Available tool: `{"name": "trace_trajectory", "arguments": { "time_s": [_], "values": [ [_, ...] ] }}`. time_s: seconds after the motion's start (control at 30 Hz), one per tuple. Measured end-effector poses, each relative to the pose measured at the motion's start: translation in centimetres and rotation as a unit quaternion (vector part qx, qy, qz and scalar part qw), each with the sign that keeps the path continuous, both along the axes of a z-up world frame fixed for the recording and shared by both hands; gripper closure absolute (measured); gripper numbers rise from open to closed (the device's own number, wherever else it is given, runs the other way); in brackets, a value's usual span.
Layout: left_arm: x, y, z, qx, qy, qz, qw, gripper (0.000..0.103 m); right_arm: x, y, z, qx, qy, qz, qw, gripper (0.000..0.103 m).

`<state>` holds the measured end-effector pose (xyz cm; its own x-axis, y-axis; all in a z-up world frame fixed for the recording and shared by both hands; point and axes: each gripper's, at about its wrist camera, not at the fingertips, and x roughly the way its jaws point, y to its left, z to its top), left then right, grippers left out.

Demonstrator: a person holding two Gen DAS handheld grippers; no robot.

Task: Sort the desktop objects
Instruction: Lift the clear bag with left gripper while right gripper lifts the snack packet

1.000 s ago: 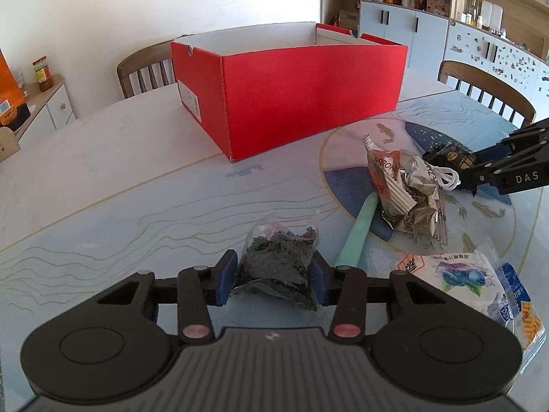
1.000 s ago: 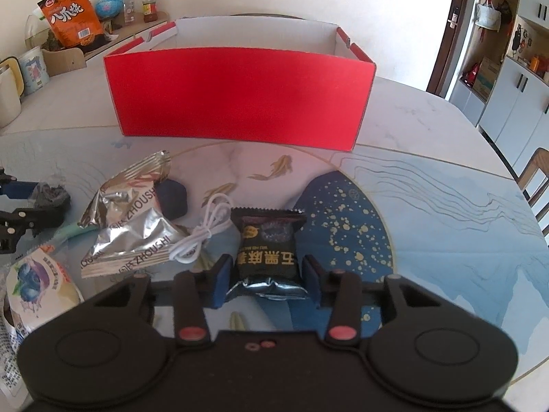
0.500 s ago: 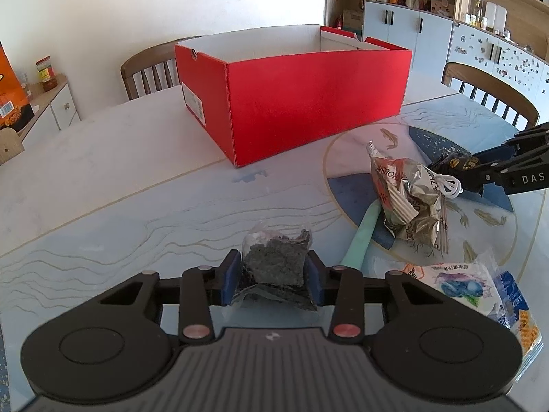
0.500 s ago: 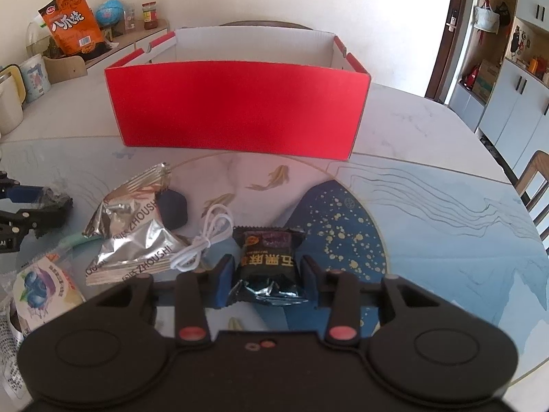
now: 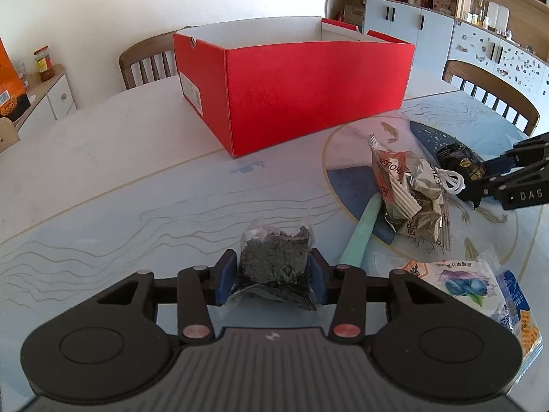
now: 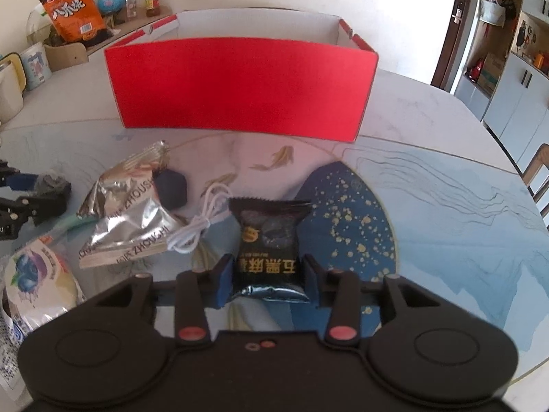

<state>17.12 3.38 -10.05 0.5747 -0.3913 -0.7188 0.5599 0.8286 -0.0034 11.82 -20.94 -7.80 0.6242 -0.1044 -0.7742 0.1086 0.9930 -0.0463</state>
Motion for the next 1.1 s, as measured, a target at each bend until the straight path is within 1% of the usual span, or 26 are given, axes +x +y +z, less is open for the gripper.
{"name": "trace_trajectory", "arguments": {
  "time_s": [0.03, 0.2, 0.23, 0.33, 0.53, 0.83, 1.1],
  "values": [
    [0.0, 0.0, 0.0, 0.000, 0.000, -0.002, 1.0000, 0.056, 0.0, 0.0, 0.0, 0.002, -0.002, 0.000, 1.000, 0.061],
    [0.1, -0.1, 0.0, -0.004, 0.001, -0.003, 1.0000, 0.056, 0.1, -0.2, -0.1, 0.014, -0.003, -0.004, 1.000, 0.061],
    [0.0, -0.1, 0.0, -0.003, 0.000, -0.001, 1.0000, 0.059, 0.2, -0.2, -0.1, 0.014, -0.003, -0.004, 1.000, 0.062],
    [0.0, -0.2, 0.0, -0.003, -0.003, 0.002, 1.0000, 0.064, 0.2, -0.2, 0.0, 0.017, -0.003, -0.006, 1.000, 0.063],
    [-0.2, -0.4, 0.1, 0.001, -0.007, 0.006, 1.0000, 0.068, 0.1, -0.2, 0.2, 0.017, -0.006, -0.014, 1.000, 0.065],
    [-0.2, -0.3, 0.5, -0.001, -0.006, 0.011, 0.9999, 0.070, -0.2, -0.1, 1.5, 0.023, -0.022, -0.016, 0.999, 0.066],
    [-0.4, -0.1, 1.6, -0.006, -0.007, 0.016, 0.9998, 0.070, -0.5, 0.1, 2.7, 0.022, -0.032, -0.014, 0.999, 0.066]
  ]
}}
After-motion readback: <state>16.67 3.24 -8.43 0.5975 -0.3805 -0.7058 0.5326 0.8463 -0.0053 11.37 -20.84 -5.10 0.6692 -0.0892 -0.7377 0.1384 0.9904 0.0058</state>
